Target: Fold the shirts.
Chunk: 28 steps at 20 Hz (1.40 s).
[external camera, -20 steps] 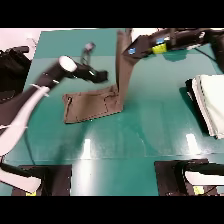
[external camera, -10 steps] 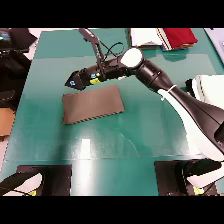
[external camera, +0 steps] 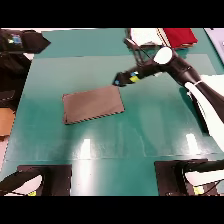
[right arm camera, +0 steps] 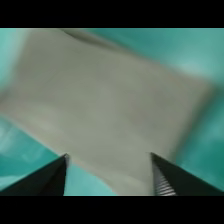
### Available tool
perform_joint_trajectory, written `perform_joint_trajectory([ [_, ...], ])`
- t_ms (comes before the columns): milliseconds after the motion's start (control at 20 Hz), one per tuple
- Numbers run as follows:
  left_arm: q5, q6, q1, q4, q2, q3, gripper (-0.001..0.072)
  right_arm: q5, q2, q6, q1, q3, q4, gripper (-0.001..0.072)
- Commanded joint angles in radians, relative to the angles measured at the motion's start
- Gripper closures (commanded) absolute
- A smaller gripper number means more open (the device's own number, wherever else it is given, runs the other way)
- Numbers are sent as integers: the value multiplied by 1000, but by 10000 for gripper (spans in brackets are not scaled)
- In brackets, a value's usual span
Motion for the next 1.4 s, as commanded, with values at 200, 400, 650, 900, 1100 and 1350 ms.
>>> perform_joint_trajectory([
  [200,8,0,-57,1,-48,-2,676,12,-168,10,-116,-167,195,115],
  [400,8,0,-57,0,-52,-2,676,-2,-330,8,-3,-29,278,144],
  [650,7,0,-58,-51,-51,-2,677,-71,-460,-10,87,181,342,621],
  [900,35,2,-194,-31,-52,-2,677,-9,-398,-9,-51,346,296,693],
  [1100,78,27,-291,-31,-51,-2,677,63,-212,30,-308,365,50,693],
  [1350,99,25,-305,-45,-51,-2,676,112,-29,61,-704,365,-101,694],
])
